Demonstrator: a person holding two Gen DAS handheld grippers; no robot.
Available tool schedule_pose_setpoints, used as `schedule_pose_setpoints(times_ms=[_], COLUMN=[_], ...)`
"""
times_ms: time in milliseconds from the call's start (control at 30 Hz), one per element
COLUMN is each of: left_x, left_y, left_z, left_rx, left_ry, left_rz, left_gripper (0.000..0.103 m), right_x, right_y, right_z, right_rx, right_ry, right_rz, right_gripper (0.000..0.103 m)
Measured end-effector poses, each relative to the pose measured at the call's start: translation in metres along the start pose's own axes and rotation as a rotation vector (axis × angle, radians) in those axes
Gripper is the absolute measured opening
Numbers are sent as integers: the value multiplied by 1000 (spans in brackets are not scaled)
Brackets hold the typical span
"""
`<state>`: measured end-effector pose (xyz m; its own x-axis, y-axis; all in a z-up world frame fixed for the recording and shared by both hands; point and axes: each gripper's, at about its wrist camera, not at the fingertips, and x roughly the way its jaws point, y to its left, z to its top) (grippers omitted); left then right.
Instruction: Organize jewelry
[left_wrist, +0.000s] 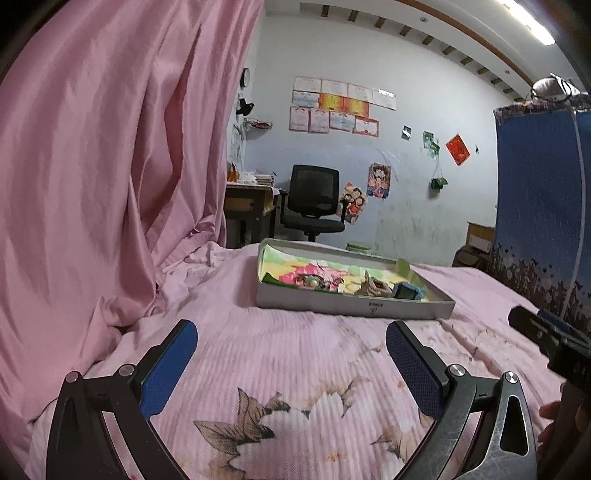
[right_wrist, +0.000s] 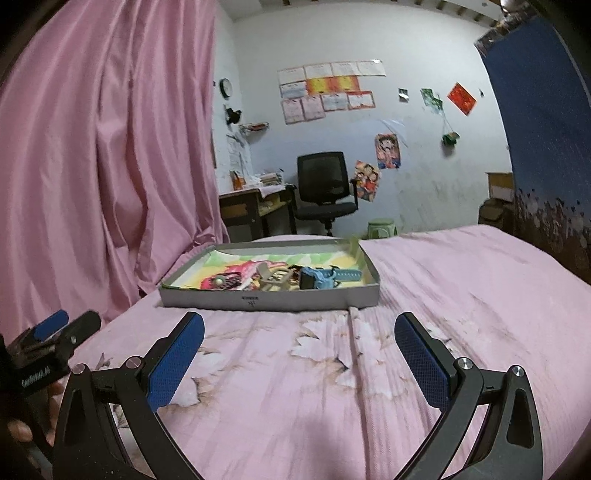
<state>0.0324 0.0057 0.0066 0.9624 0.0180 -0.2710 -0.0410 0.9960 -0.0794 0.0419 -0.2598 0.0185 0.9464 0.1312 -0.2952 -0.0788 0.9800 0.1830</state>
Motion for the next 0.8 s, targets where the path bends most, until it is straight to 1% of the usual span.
schedule_pose_setpoints(times_ms=[200,500,800], left_x=[-1,-2,-3], left_y=[-4,-7,-8], left_z=[-3,-4,-5], left_rx=[25,16,18], left_ry=[7,7,9], left_rz=[-11,-14,-13], left_gripper=[103,103,103], right_x=[2,5,6], right_y=[1,2,2], right_z=[-5,-9,-9], right_rx=[-12,-27,-28], right_ry=[23,47,47], right_rz=[-6,-8,-8], right_gripper=[102,102,102])
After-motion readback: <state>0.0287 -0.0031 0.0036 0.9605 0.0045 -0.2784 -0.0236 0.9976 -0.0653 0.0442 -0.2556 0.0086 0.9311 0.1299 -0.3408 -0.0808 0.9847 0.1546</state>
